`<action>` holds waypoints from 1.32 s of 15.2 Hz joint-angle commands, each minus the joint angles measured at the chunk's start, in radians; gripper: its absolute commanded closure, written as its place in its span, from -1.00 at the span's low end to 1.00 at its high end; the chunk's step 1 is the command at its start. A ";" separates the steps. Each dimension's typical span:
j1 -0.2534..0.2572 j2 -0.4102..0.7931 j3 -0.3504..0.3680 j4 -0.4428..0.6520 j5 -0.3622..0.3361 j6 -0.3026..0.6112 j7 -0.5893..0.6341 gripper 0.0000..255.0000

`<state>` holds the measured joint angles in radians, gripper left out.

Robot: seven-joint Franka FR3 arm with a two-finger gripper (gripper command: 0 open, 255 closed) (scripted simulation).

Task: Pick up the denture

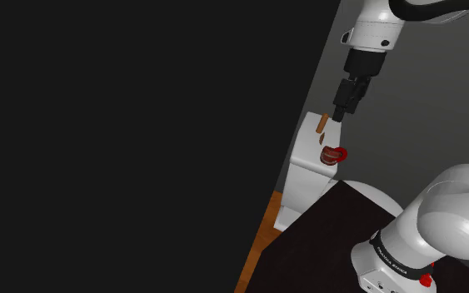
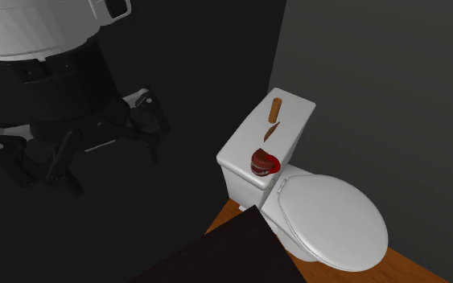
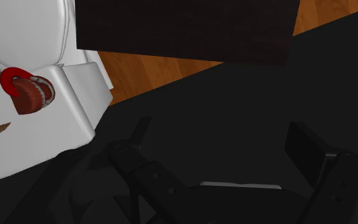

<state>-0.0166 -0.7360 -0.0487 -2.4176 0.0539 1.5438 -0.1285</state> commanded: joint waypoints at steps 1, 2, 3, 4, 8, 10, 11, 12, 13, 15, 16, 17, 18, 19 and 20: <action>0.000 0.000 0.000 0.000 0.000 0.000 0.000 -1.00; -0.007 0.009 -0.013 -0.017 -0.013 0.025 -0.016 -1.00; -0.014 0.020 -0.027 -0.033 -0.026 0.050 -0.033 -1.00; -0.022 0.032 -0.041 -0.048 -0.039 0.076 -0.049 -1.00; -0.051 0.094 -0.098 -0.095 -0.088 0.183 -0.112 -1.00; -0.066 0.134 -0.126 -0.111 -0.111 0.239 -0.142 -1.00; -0.073 0.156 -0.141 -0.117 -0.122 0.267 -0.158 -1.00; -0.080 0.180 -0.155 -0.122 -0.132 0.296 -0.173 -1.00; -0.087 0.204 -0.170 -0.126 -0.141 0.325 -0.188 -1.00; -0.099 0.258 -0.199 -0.129 -0.157 0.382 -0.219 -1.00; -0.105 0.287 -0.214 -0.128 -0.164 0.411 -0.234 -1.00; -0.110 0.317 -0.229 -0.126 -0.170 0.440 -0.250 -1.00; -0.115 0.348 -0.243 -0.123 -0.175 0.468 -0.266 -1.00; -0.120 0.381 -0.257 -0.118 -0.178 0.496 -0.282 -1.00; -0.124 0.414 -0.271 -0.112 -0.180 0.524 -0.299 -1.00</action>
<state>-0.1320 -0.3520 -0.3011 -2.5330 -0.1187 2.0384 -0.4042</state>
